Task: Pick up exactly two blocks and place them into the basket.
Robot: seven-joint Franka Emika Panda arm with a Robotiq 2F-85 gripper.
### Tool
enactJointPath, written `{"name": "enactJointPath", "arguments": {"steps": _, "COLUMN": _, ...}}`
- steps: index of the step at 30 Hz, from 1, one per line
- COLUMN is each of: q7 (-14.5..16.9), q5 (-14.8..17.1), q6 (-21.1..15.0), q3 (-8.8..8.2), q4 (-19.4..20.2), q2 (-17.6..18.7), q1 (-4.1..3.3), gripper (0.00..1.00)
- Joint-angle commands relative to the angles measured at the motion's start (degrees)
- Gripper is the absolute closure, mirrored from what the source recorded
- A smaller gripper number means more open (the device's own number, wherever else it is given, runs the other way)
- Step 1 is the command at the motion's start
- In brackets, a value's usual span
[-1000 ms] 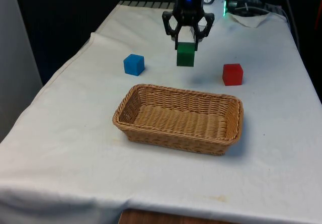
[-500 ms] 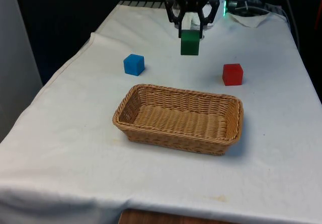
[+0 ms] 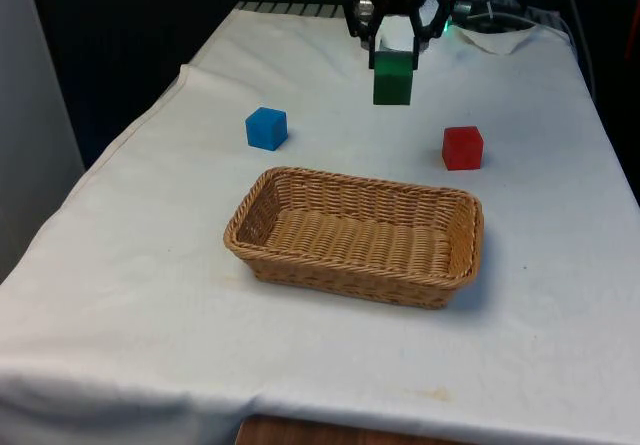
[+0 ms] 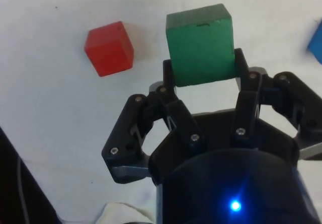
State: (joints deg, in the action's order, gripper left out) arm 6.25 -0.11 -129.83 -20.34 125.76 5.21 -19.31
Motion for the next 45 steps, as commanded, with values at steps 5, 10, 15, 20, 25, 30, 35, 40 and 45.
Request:
{"name": "enactJointPath", "arguments": {"steps": 5, "q7": -0.23, "q5": 1.78, "q6": 0.4, "q3": 0.86, "q4": -1.32, "q2": 0.63, "q1": -0.06, "gripper": 0.99}}
{"name": "enactJointPath", "arguments": {"steps": 10, "q7": -0.17, "q5": 2.81, "q6": 0.34, "q3": 1.32, "q4": -2.29, "q2": 1.32, "q1": 0.0, "gripper": 0.99}}
{"name": "enactJointPath", "arguments": {"steps": 15, "q7": -0.11, "q5": 4.35, "q6": 0.46, "q3": 1.95, "q4": -4.76, "q2": 3.32, "q1": 0.0, "gripper": 0.99}}
{"name": "enactJointPath", "arguments": {"steps": 20, "q7": 0.0, "q5": 5.56, "q6": 0.63, "q3": 2.46, "q4": -7.96, "q2": 6.47, "q1": 0.06, "gripper": 0.99}}
{"name": "enactJointPath", "arguments": {"steps": 25, "q7": -0.23, "q5": 5.56, "q6": 0.29, "q3": 2.58, "q4": -10.2, "q2": 8.82, "q1": 0.0, "gripper": 0.99}}
{"name": "enactJointPath", "arguments": {"steps": 30, "q7": -0.17, "q5": 6.88, "q6": 0.69, "q3": 3.09, "q4": -14.73, "q2": 13.24, "q1": 0.11, "gripper": 0.99}}
{"name": "enactJointPath", "arguments": {"steps": 35, "q7": -0.29, "q5": 6.88, "q6": 0.29, "q3": 2.98, "q4": -17.25, "q2": 15.7, "q1": 0.0, "gripper": 0.99}}
{"name": "enactJointPath", "arguments": {"steps": 40, "q7": -0.46, "q5": 7.85, "q6": 0.74, "q3": 3.21, "q4": -21.83, "q2": 19.94, "q1": 0.29, "gripper": 0.99}}
{"name": "enactJointPath", "arguments": {"steps": 45, "q7": -0.52, "q5": 8.14, "q6": 0.69, "q3": 3.04, "q4": -24.58, "q2": 22.63, "q1": 0.4, "gripper": 0.99}}
